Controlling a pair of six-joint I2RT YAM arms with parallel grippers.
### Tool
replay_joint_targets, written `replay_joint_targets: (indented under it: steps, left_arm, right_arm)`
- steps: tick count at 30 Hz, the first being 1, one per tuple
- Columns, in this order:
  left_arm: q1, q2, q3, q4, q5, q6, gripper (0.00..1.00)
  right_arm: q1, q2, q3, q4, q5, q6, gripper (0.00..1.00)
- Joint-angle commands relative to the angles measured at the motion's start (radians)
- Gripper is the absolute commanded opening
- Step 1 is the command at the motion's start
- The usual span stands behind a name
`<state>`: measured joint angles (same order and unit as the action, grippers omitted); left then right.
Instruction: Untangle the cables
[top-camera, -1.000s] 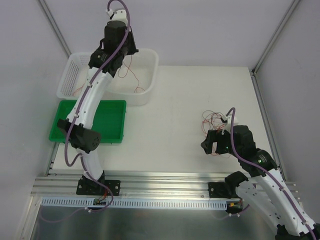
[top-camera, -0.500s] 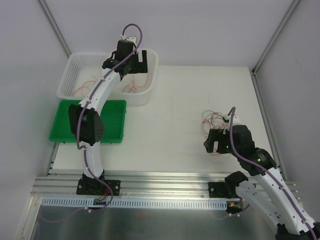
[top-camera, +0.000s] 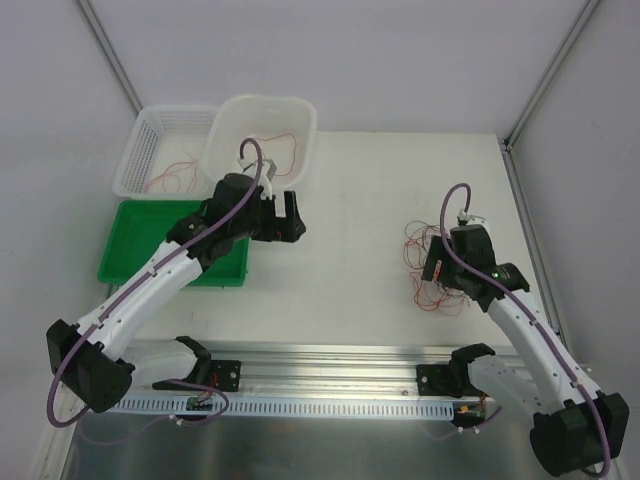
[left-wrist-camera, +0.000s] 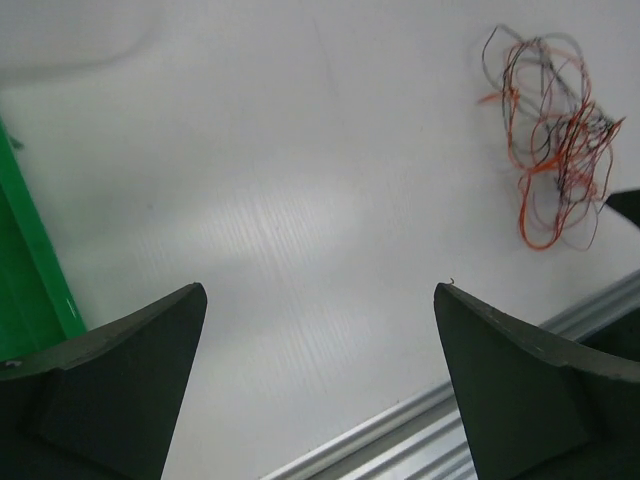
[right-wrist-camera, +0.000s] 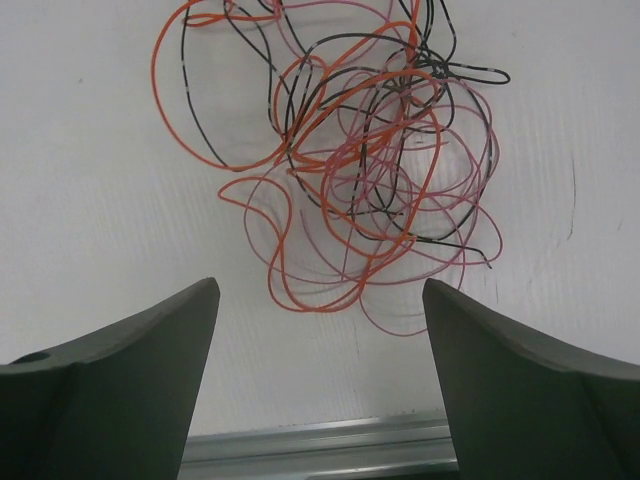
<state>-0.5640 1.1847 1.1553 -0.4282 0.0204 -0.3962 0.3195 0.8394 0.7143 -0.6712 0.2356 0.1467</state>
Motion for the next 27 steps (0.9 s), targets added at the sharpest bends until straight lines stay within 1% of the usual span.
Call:
replay_joint_targets:
  steps: [1,2,4,5,6,9,12,13,15,16,18,19,22,23,25,27]
  left_arm:
    - [-0.045,-0.081,-0.162,-0.006,0.061,-0.076,0.99]
    - [-0.072,-0.13,-0.231,-0.004,0.061,-0.087,0.99]
    - [-0.092,-0.175,-0.301,0.003,0.055,-0.119,0.99]
    - [-0.1,-0.213,-0.334,0.009,0.05,-0.13,0.99]
    - [-0.108,-0.229,-0.398,0.023,0.044,-0.144,0.99]
    - [-0.111,-0.272,-0.495,0.051,0.046,-0.202,0.99]
    - [-0.116,-0.284,-0.54,0.089,0.058,-0.223,0.99]
    - [-0.117,-0.284,-0.546,0.109,0.058,-0.224,0.99]
    - [-0.12,-0.274,-0.545,0.123,0.059,-0.222,0.99]
    - [-0.123,-0.257,-0.54,0.131,0.062,-0.221,0.99]
    - [-0.126,-0.235,-0.526,0.152,0.07,-0.216,0.99]
    - [-0.129,-0.209,-0.519,0.16,0.076,-0.216,0.99]
    - [-0.142,-0.157,-0.494,0.193,0.102,-0.222,0.99]
    - [-0.154,-0.146,-0.482,0.212,0.116,-0.224,0.99]
    - [-0.168,-0.12,-0.468,0.232,0.125,-0.231,0.99]
    - [-0.191,-0.108,-0.453,0.256,0.13,-0.234,0.99]
  right_arm:
    - [-0.056,0.107,0.021,0.116,-0.048,0.019,0.86]
    - [-0.068,0.124,0.014,0.133,-0.058,0.019,0.85]
    - [-0.071,0.161,-0.004,0.182,-0.07,0.017,0.83]
    - [-0.072,0.2,-0.009,0.194,-0.076,0.017,0.81]
    - [-0.073,0.22,-0.012,0.205,-0.079,0.016,0.79]
    - [-0.071,0.289,-0.03,0.246,-0.117,-0.002,0.74]
    - [-0.071,0.337,-0.055,0.288,-0.16,-0.033,0.66]
    - [-0.071,0.345,-0.059,0.3,-0.174,-0.036,0.59]
    - [-0.06,0.355,-0.068,0.305,-0.183,-0.039,0.49]
    - [-0.039,0.354,-0.07,0.308,-0.183,-0.038,0.38]
    - [-0.004,0.348,-0.064,0.299,-0.177,-0.03,0.28]
    - [0.041,0.342,-0.058,0.295,-0.174,-0.027,0.2]
    - [0.111,0.331,-0.021,0.277,-0.223,-0.001,0.09]
    - [0.131,0.325,-0.012,0.274,-0.226,0.011,0.07]
    - [0.182,0.304,0.033,0.268,-0.29,0.033,0.03]
    - [0.216,0.29,0.088,0.26,-0.312,0.044,0.02]
